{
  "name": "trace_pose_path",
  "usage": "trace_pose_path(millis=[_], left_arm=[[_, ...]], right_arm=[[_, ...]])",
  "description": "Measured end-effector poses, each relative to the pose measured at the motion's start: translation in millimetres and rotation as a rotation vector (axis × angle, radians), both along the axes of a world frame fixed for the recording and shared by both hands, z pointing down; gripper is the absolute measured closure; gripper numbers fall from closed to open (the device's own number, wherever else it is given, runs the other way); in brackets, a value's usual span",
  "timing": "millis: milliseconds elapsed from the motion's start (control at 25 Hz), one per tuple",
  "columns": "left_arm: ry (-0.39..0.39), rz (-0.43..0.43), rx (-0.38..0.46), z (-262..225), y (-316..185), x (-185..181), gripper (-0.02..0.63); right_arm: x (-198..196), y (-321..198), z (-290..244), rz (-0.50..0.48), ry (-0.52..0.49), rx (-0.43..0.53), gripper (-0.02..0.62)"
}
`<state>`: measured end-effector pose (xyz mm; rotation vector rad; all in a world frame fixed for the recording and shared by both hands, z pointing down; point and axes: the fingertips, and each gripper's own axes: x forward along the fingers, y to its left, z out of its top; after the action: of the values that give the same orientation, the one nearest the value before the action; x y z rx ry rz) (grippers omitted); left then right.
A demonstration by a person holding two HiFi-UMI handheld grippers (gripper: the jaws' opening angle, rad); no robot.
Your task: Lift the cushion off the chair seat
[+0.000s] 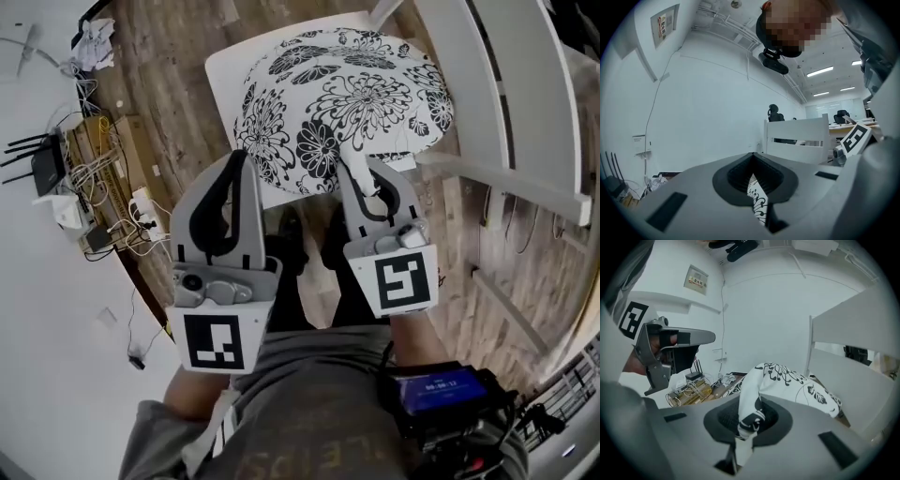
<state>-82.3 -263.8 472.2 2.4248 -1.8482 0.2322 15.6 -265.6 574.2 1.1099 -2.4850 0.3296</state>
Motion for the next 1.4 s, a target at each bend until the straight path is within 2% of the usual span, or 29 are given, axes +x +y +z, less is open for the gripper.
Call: trace_pose_path(millis=[520,920,1120,1400], left_arm=[[-0.018,0.001,0.095,-132,-2,15,0.6],[-0.044,-0.052,0.133,-223,12,21,0.6],[-0.05,-0.047,0.179,-266,7,24,0.6],[0.025,-0.074,0.233,-326,8,18,0.6]], right_arm=[[-6,-20,-155,0.002,-0.113,0.126,0.566],[0,-25,-269,-0.004,-0.169,0.219,0.566],[-2,-25,-323,0.002,-0.209,0.265,0.566],[-10,-16,-390,-0.008,-0.231,0.355,0.565]])
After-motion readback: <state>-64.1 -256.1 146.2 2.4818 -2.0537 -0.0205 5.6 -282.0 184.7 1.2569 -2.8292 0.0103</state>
